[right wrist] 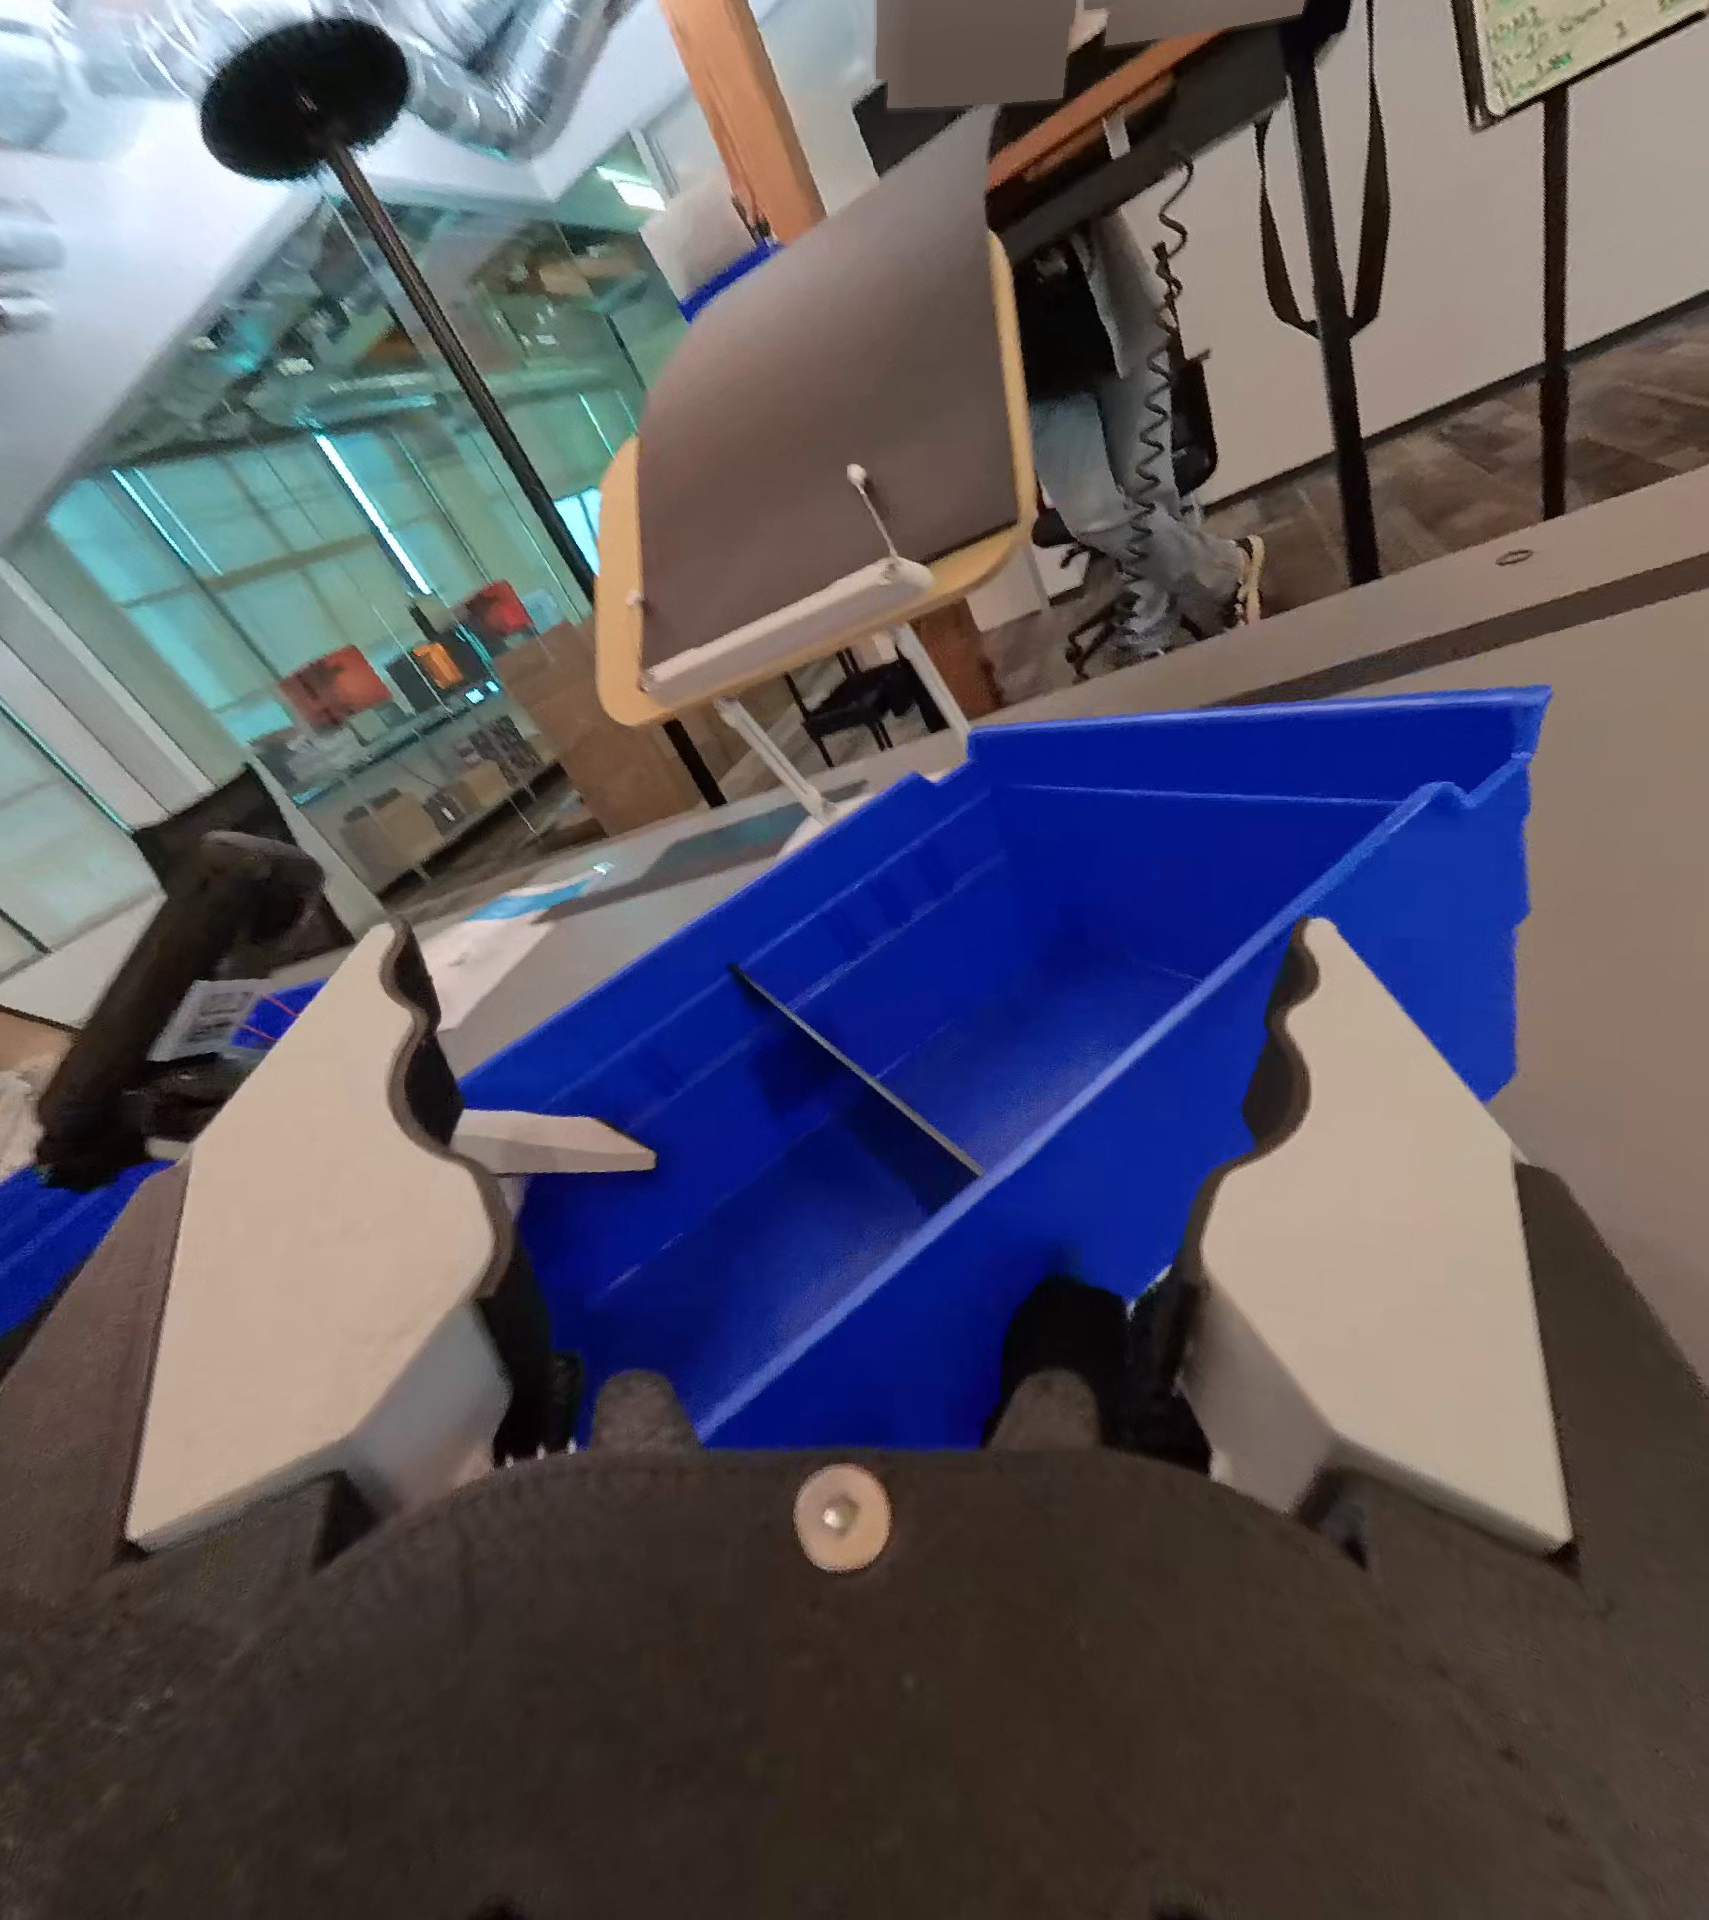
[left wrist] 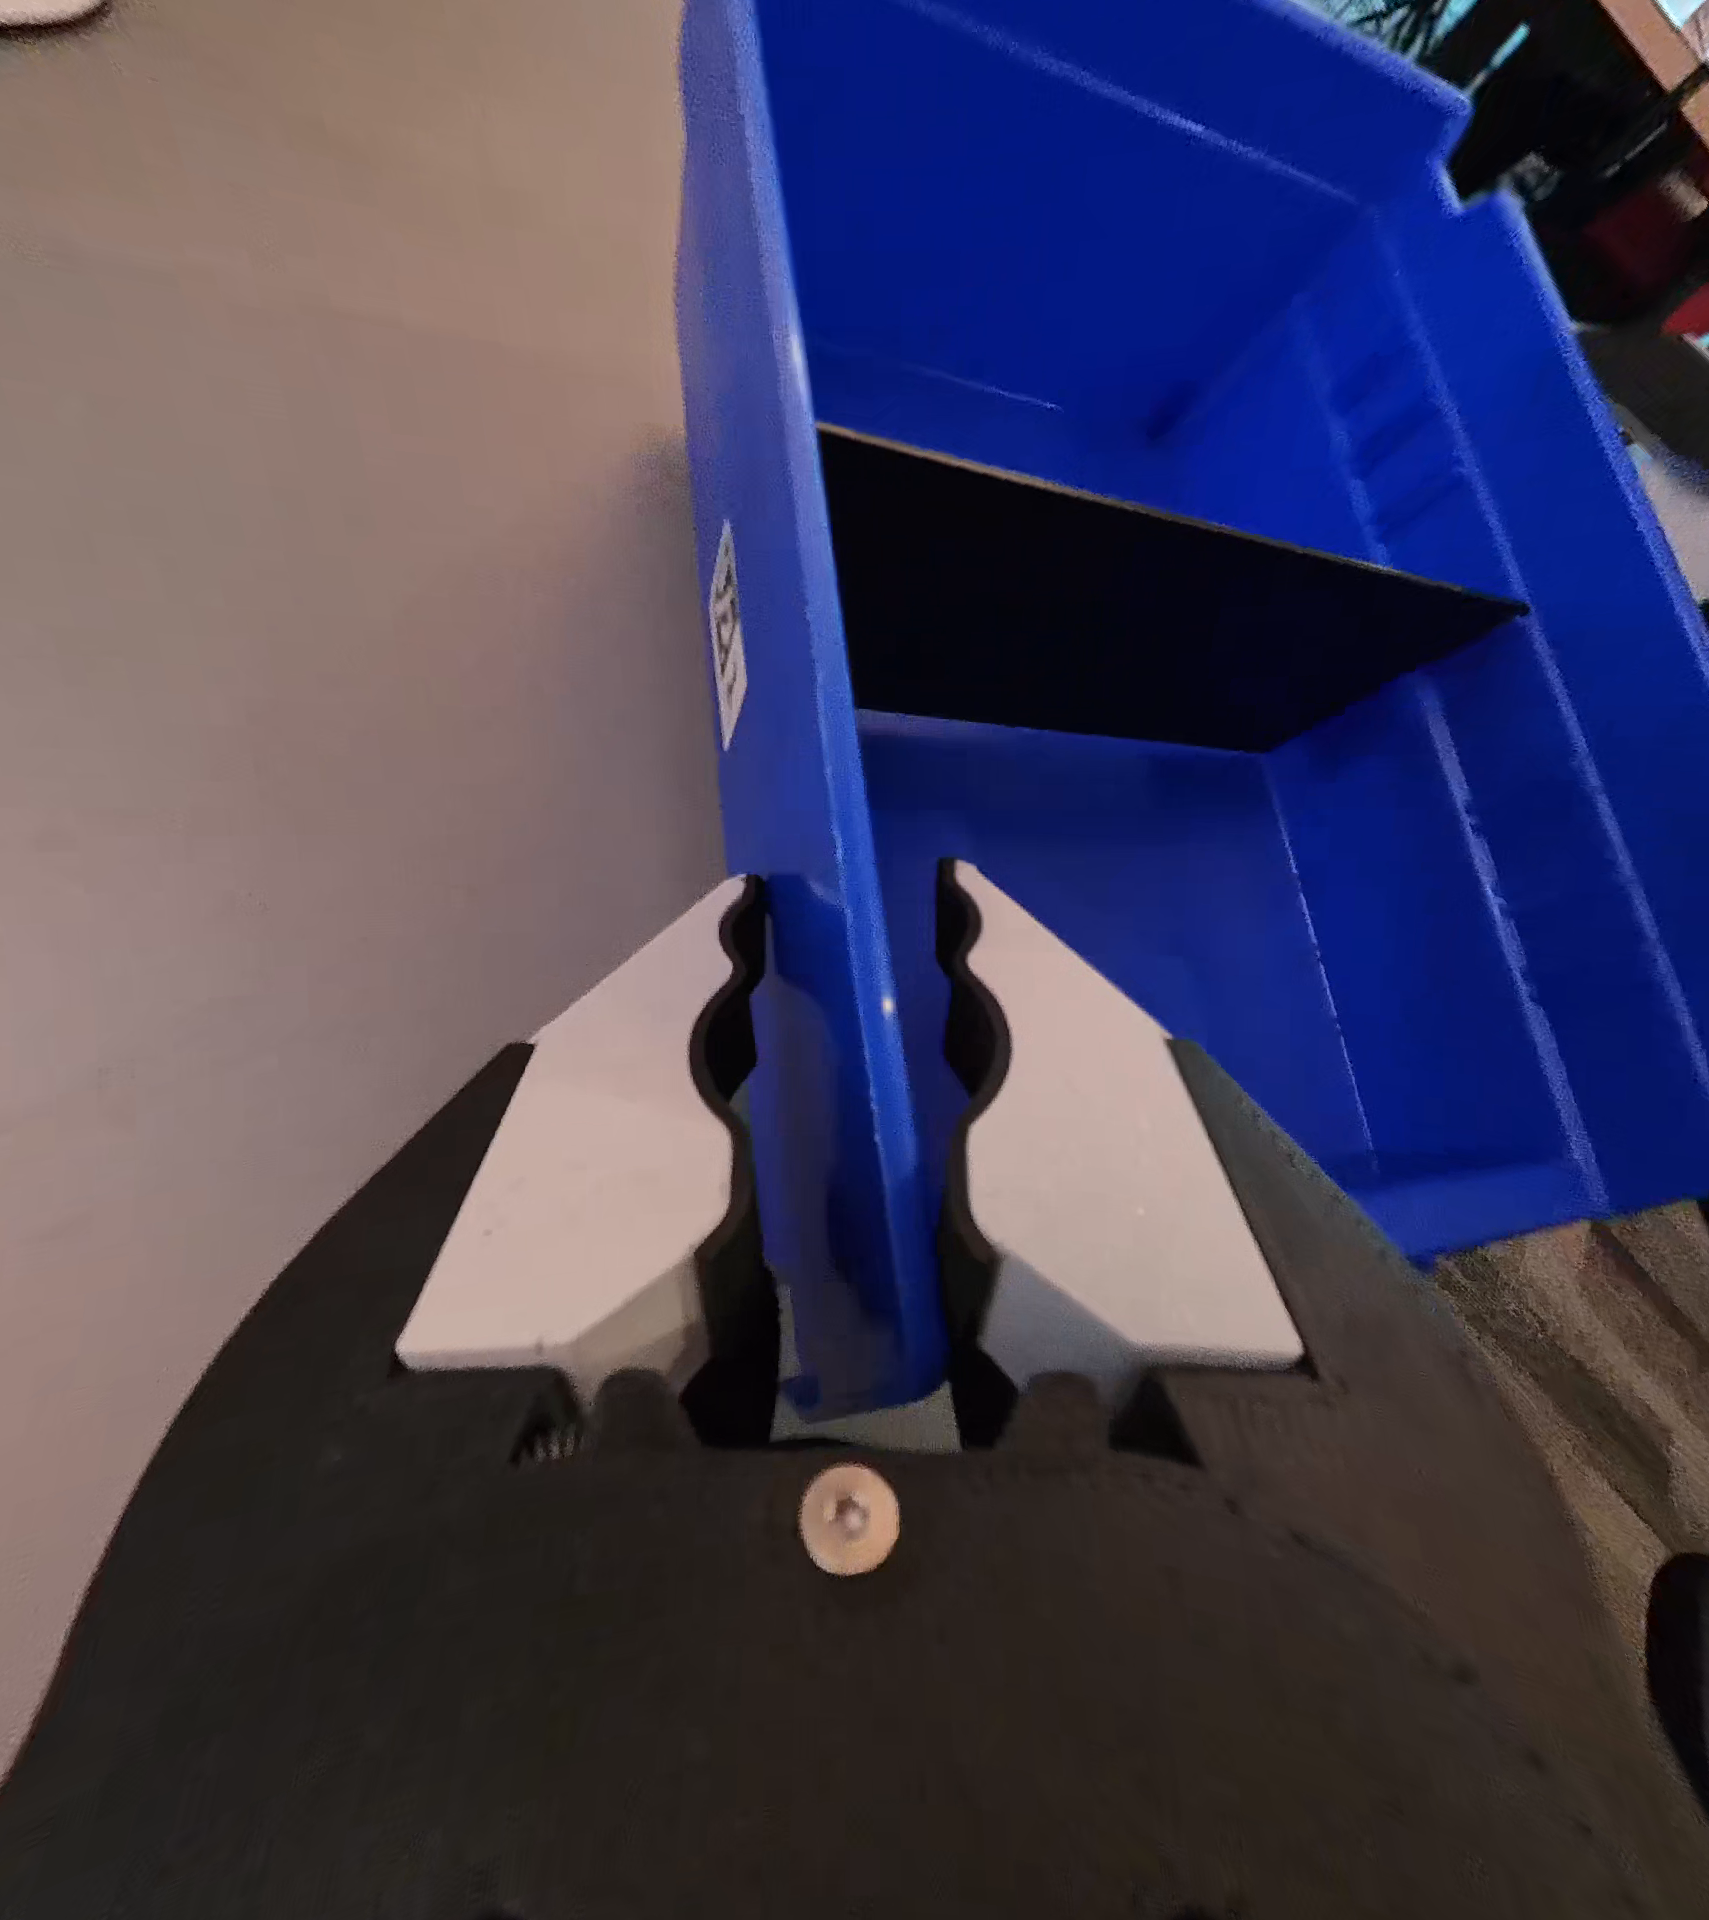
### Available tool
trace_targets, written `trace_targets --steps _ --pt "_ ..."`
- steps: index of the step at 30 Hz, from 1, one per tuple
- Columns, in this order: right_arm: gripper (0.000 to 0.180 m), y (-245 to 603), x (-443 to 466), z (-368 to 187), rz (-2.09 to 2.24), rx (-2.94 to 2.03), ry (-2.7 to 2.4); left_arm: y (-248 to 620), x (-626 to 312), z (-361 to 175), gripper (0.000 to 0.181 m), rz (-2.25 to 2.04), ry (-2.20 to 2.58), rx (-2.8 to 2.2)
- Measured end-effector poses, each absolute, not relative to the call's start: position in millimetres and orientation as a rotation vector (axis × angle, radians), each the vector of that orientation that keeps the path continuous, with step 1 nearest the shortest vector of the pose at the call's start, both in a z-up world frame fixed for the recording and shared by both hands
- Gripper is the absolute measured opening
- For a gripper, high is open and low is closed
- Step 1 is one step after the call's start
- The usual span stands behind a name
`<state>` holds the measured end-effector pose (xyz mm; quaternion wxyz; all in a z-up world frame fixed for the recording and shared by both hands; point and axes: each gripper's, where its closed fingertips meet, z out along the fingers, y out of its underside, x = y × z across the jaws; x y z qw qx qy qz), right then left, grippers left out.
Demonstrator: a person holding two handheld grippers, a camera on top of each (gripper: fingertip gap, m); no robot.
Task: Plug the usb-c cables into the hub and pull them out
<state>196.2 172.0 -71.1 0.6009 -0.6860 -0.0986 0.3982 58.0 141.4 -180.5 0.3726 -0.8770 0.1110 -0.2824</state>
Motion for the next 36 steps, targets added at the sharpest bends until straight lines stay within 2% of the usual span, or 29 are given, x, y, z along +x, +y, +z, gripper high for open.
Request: trace_targets --steps 9,13,19,23,30,36 --pt "0.142 230 227 -114 0.879 -1.846 -0.404 127 128 -188 0.073 -0.857 0.423 -2.253" --pt "0.137 254 247 -130 0.855 -1.975 -0.523 122 164 -185 0.082 -0.934 0.478 -2.248" --pt "0.117 303 281 -154 0.687 -2.117 -0.763 125 217 -180 0.095 -1.055 0.535 -2.242" --pt "0.109 332 300 -164 0.557 -2.171 -0.824 138 238 -179 0.098 -1.109 0.539 -2.249" --pt "0.110 345 318 -170 0.389 -2.173 -0.882 148 239 -173 0.094 -1.286 0.499 -2.183" --pt "0.118 353 346 -122 0.012 -1.999 -0.844 134 198 -147 0.091 -1.184 0.532 -2.094"
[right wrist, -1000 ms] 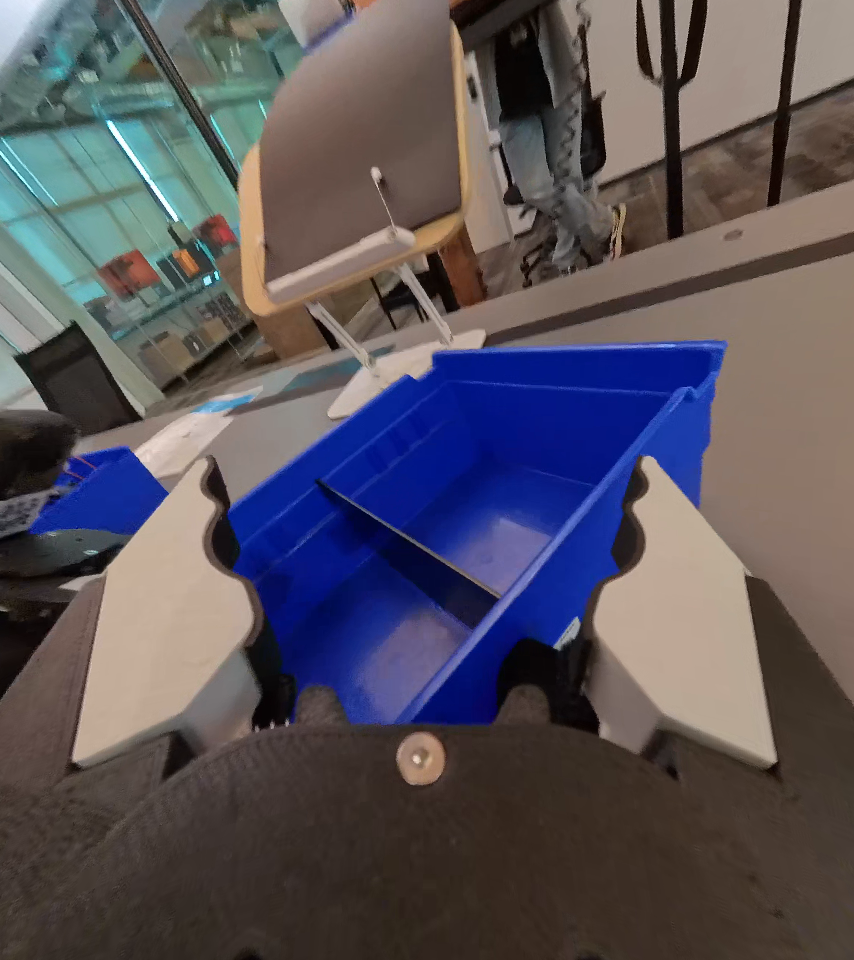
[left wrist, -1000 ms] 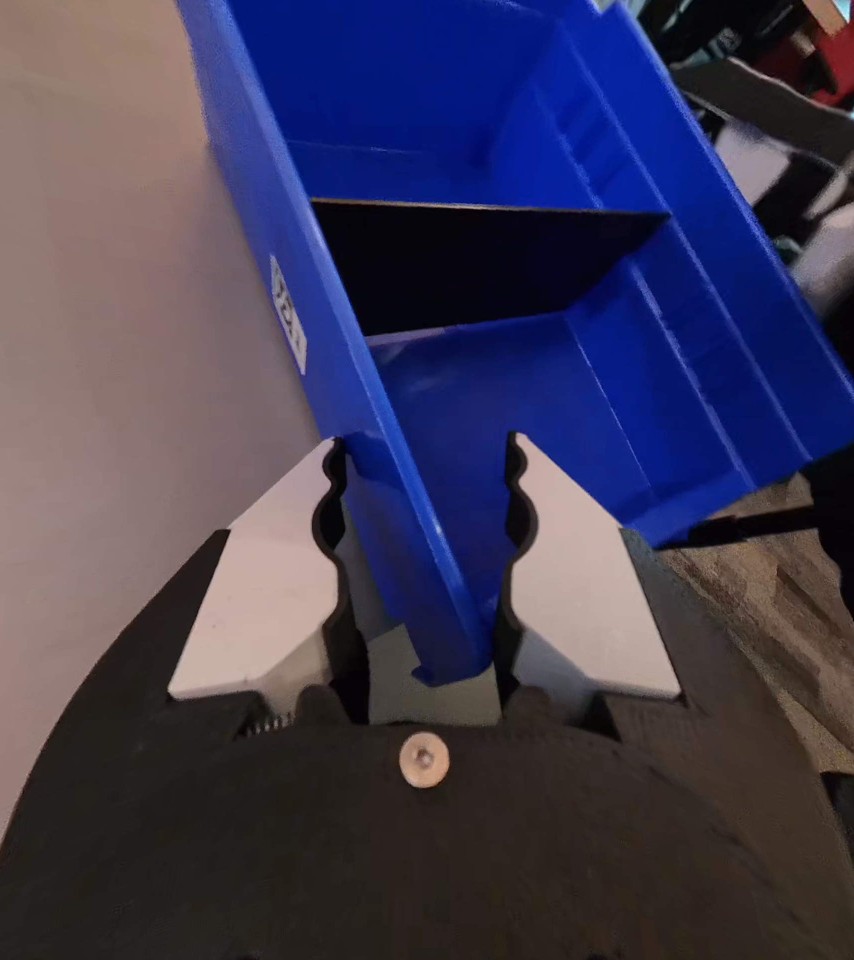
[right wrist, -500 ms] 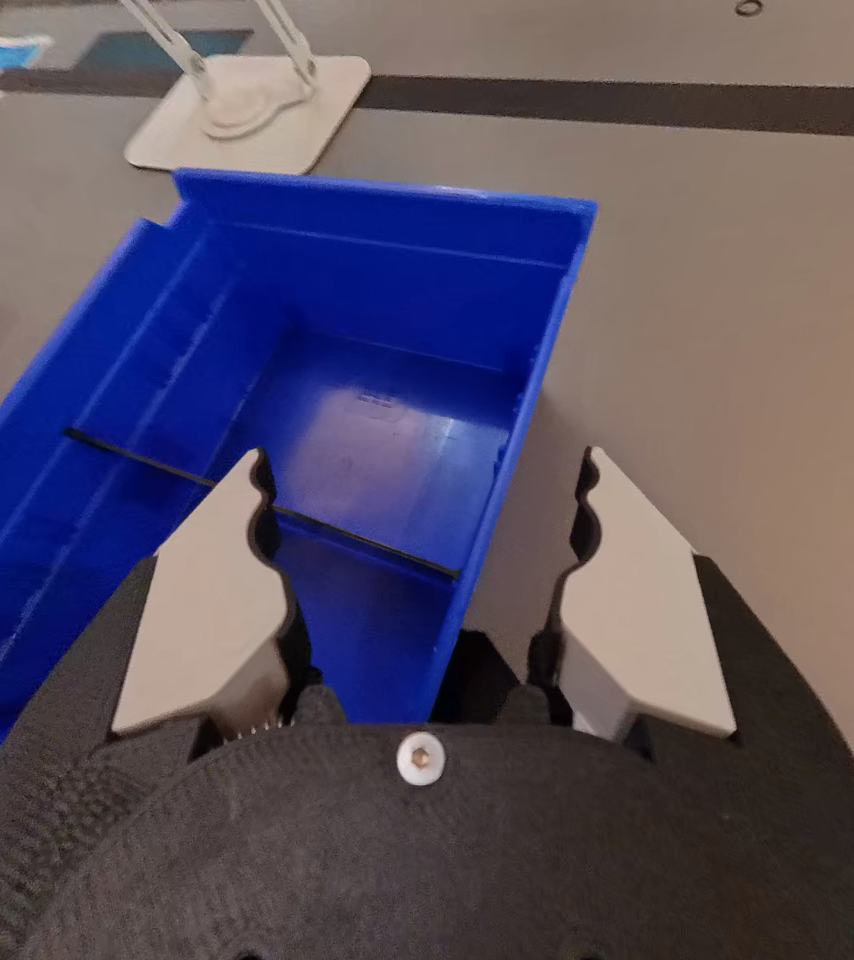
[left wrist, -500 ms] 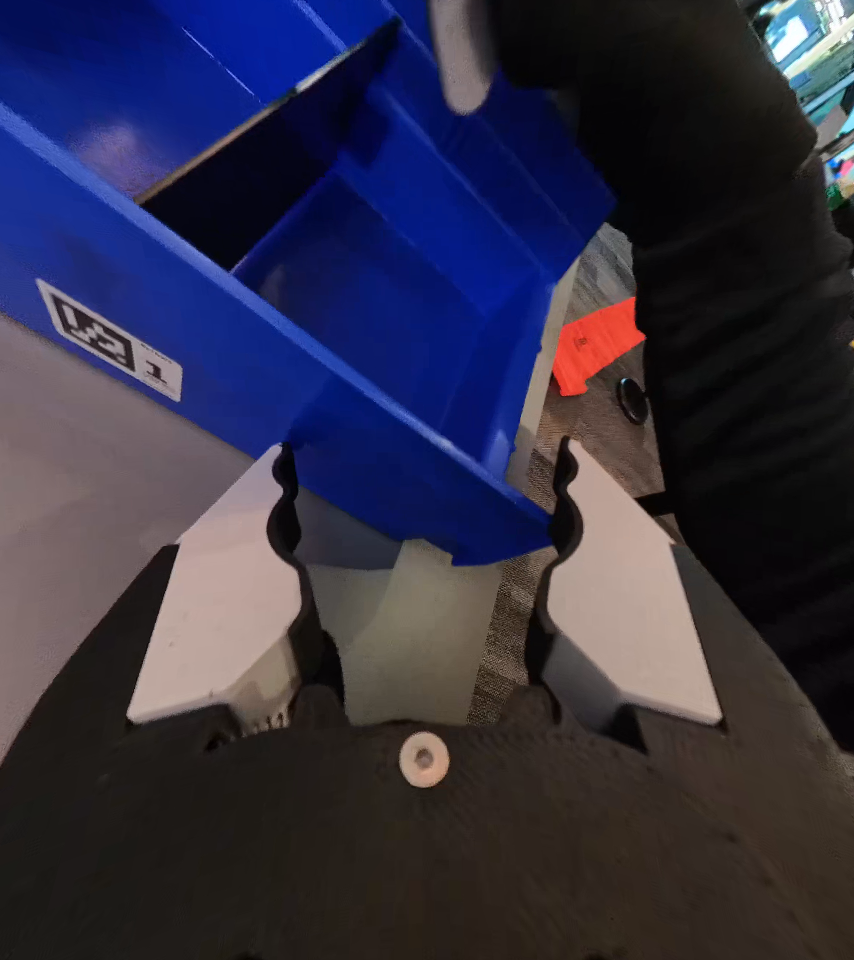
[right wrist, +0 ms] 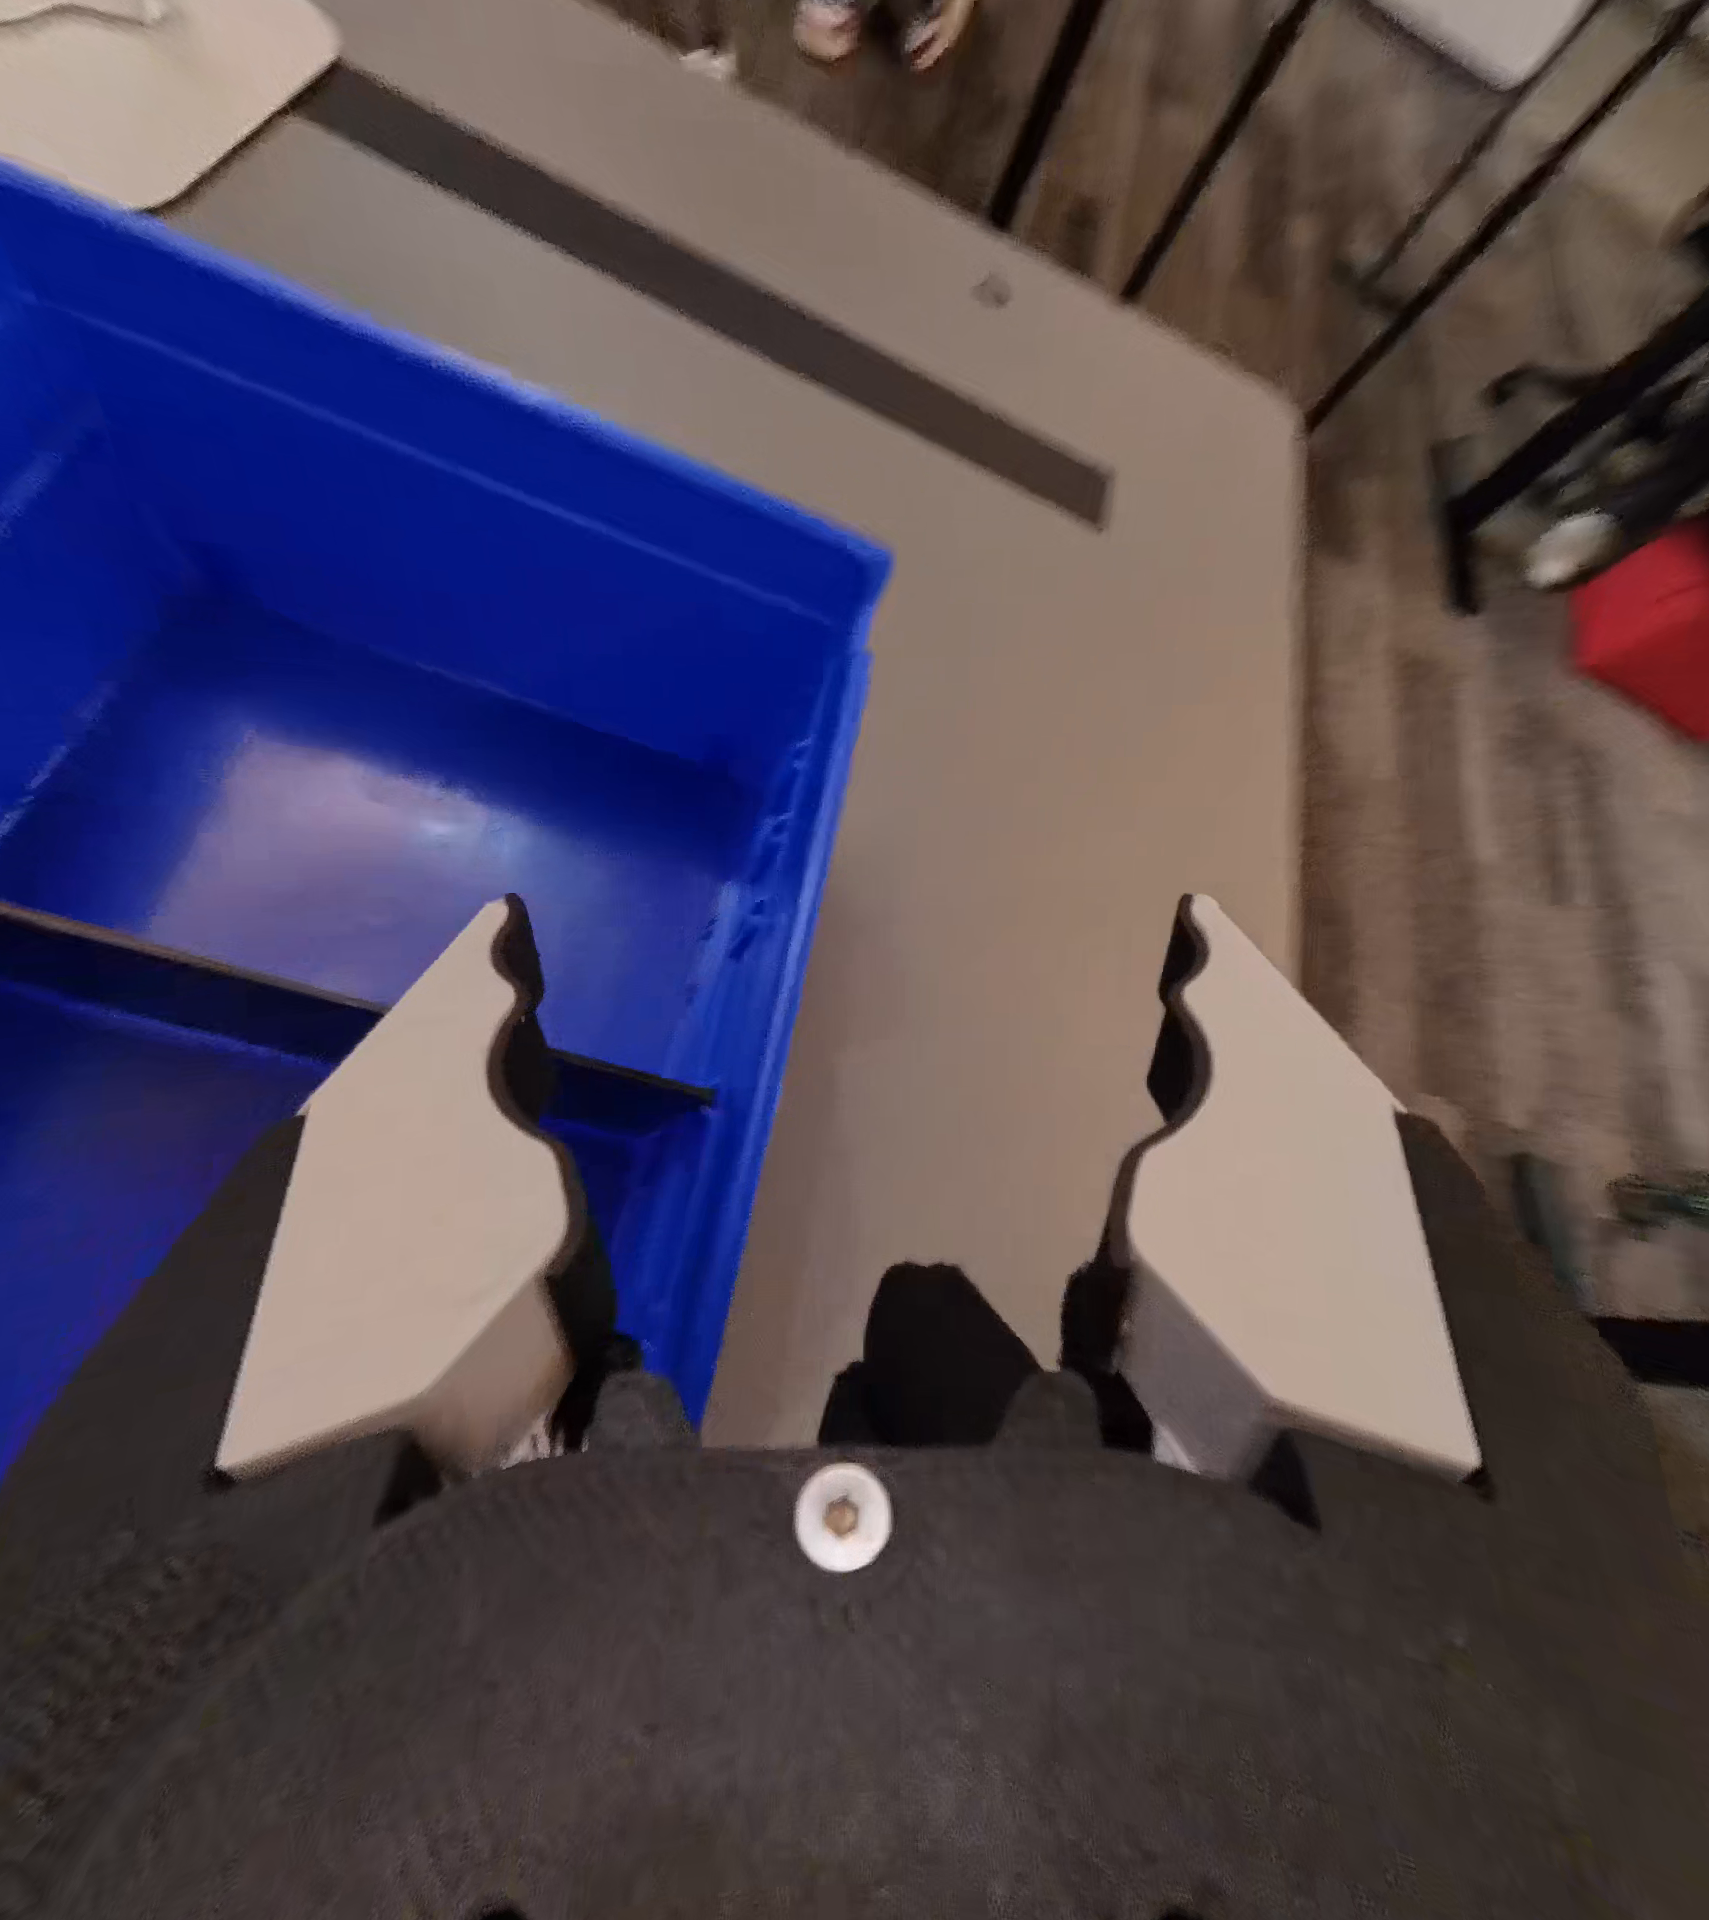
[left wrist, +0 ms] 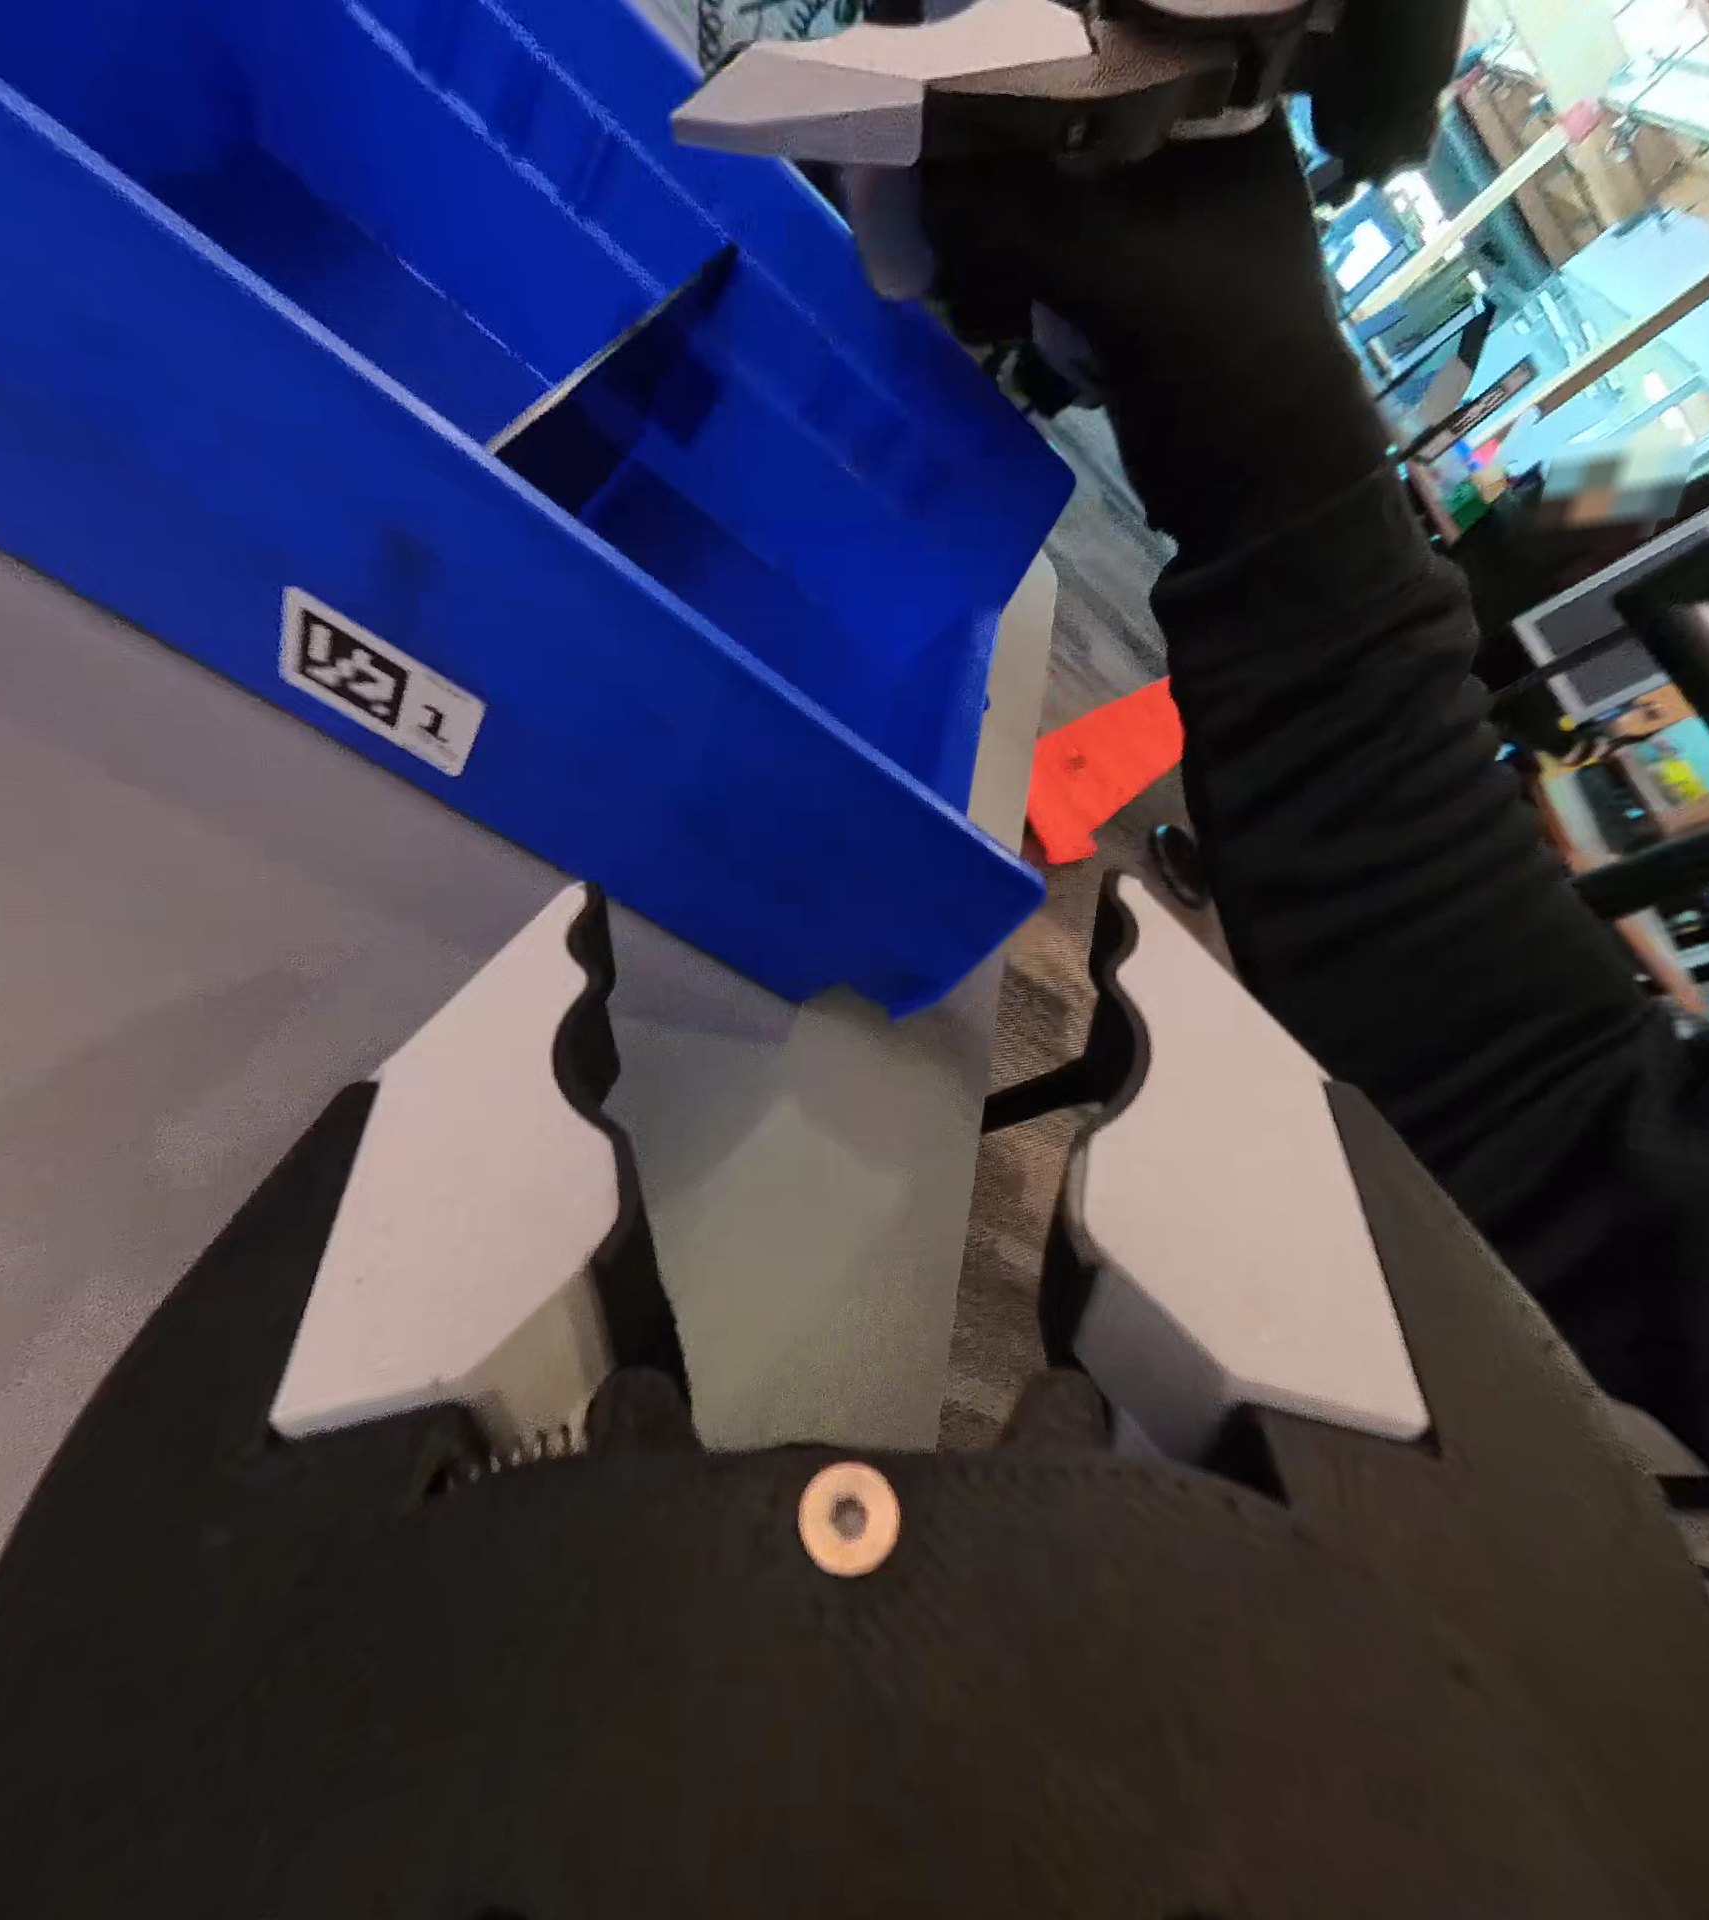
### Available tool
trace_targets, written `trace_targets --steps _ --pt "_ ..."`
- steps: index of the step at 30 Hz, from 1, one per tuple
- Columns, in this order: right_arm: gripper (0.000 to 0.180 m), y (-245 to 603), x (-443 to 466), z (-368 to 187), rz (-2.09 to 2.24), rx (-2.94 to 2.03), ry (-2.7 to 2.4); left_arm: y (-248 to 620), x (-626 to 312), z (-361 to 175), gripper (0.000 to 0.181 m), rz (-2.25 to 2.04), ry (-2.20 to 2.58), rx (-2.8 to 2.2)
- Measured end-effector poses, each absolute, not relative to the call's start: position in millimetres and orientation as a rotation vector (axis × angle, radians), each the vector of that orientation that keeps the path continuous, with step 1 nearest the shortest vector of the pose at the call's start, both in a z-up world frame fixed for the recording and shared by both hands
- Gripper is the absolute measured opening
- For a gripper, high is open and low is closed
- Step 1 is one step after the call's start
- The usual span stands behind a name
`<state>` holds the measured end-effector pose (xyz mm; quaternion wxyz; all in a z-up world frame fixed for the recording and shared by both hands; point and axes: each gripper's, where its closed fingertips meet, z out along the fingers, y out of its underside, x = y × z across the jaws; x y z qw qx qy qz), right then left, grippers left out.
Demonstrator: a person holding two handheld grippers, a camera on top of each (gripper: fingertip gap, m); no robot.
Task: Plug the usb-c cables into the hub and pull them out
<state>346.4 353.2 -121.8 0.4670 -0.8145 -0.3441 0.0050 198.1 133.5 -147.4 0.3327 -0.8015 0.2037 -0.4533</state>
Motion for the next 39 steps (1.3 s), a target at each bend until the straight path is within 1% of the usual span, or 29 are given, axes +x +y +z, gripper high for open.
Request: trace_targets --steps 2,4,9,10,11,15,17,20,22,25,27,29,30,31,32,33,34,39 --pt "0.118 348 347 -96 -0.068 -1.927 -0.824 125 172 -137 0.090 -1.110 0.549 -2.071" --pt "0.118 333 330 -74 -0.064 -1.862 -0.852 119 140 -124 0.089 -1.037 0.529 -2.053" --pt "0.107 276 242 -42 -0.003 -1.694 -1.061 102 38 -85 0.087 -0.753 0.465 -2.012" --pt "0.100 262 221 -37 0.022 -1.658 -1.106 96 13 -78 0.087 -0.688 0.442 -2.014" --pt "0.097 249 200 -31 0.052 -1.617 -1.133 90 -11 -71 0.087 -0.632 0.414 -2.014" --pt "0.097 200 116 -21 0.290 -1.528 -1.226 57 -131 -54 0.087 -0.325 0.254 -2.059" --pt "0.097 175 79 -26 0.419 -1.511 -1.296 32 -208 -51 0.084 -0.088 0.149 -2.093" --pt "0.097 143 34 -38 0.533 -1.496 -1.387 -19 -309 -53 0.082 0.100 -0.060 -2.136" --pt "0.098 128 12 -47 0.561 -1.507 -1.422 -55 -369 -65 0.082 0.226 -0.182 -2.187" --pt "0.098 103 -13 -63 0.609 -1.532 -1.471 -98 -433 -103 0.081 0.308 -0.328 -2.301" --pt "0.099 86 -26 -76 0.645 -1.547 -1.523 -114 -449 -137 0.082 0.230 -0.403 -2.391" --pt "0.100 69 -35 -86 0.665 -1.554 -1.563 -118 -450 -164 0.073 0.109 -0.444 -2.429" --pt "0.100 60 -39 -90 0.678 -1.555 -1.584 -117 -450 -173 0.063 0.068 -0.452 -2.431" --pt "0.099 53 -42 -92 0.687 -1.558 -1.597 -115 -448 -181 0.046 0.025 -0.445 -2.428" --pt "0.099 46 -46 -94 0.699 -1.560 -1.600 -114 -444 -188 0.023 -0.032 -0.438 -2.440" --pt "0.099 39 -49 -95 0.722 -1.560 -1.603 -114 -443 -195 0.007 -0.062 -0.452 -2.448" --pt "0.099 30 -53 -96 0.747 -1.561 -1.607 -113 -443 -198 0.005 -0.072 -0.461 -2.442" --pt "0.098 5 -66 -108 0.810 -1.566 -1.625 -117 -450 -197 0.004 -0.030 -0.500 -2.409"
